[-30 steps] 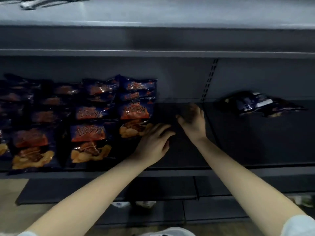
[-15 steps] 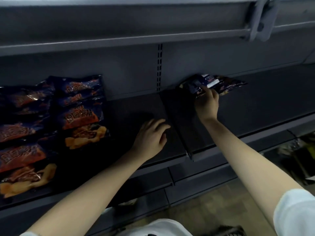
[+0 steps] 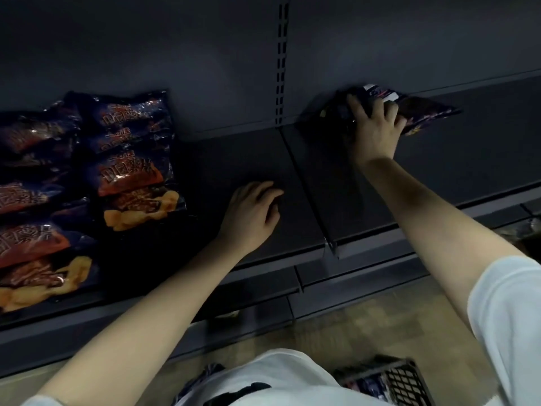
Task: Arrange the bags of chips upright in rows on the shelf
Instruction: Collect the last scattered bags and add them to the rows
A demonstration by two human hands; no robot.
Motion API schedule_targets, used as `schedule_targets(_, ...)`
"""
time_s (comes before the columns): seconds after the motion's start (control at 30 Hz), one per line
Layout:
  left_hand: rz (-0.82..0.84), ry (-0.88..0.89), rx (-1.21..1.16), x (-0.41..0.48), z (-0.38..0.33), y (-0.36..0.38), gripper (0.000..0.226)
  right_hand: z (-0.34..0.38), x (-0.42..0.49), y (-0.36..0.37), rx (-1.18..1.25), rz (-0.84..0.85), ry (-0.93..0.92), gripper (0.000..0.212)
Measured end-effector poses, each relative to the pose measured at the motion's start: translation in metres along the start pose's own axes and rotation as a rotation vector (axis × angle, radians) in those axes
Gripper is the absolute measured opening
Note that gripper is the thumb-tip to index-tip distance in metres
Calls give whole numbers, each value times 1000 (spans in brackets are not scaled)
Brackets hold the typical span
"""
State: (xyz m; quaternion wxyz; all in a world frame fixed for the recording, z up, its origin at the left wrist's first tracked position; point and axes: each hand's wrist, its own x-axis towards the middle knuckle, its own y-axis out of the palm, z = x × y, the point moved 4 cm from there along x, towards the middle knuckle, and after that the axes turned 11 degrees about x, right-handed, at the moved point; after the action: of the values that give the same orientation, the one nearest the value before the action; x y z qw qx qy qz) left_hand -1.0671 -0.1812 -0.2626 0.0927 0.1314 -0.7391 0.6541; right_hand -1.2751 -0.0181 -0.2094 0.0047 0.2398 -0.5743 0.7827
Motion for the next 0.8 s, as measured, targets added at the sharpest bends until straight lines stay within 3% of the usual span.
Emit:
schedule_targets(0.1, 15, -5, -2, 1, -2, -1, 37, -3, 1, -2, -28, 4, 5, 50)
schedule_targets(0.23, 9, -4, -1, 2, -2, 0, 34, -3, -9, -10, 50, -60, -51, 46)
schedule_targets(0.37, 28, 15, 9, 5, -1, 0, 34, 16, -17, -26, 208, -186, -182, 44)
schedule_targets(0.43, 16, 16, -25, 7, -3, -3, 36, 29, -25, -39, 442, -212, -241, 39)
schedule_targets(0.53, -71, -57, -171, 10, -4, -22, 51, 46, -38, -56, 884, -63, -98, 21)
schedule_targets(0.63, -251, -154, -346, 7, 2, -57, 70, 60, -49, -58, 1045, 202, 108, 20)
schedule_targets(0.7, -330, -181, -407, 5, 13, -84, 76, 72, -59, -61, 1116, 367, 150, 20)
schedule_targets(0.8, -209, -209, -531, 3, 34, -112, 85, 95, -76, -67, 1118, 577, 118, 31)
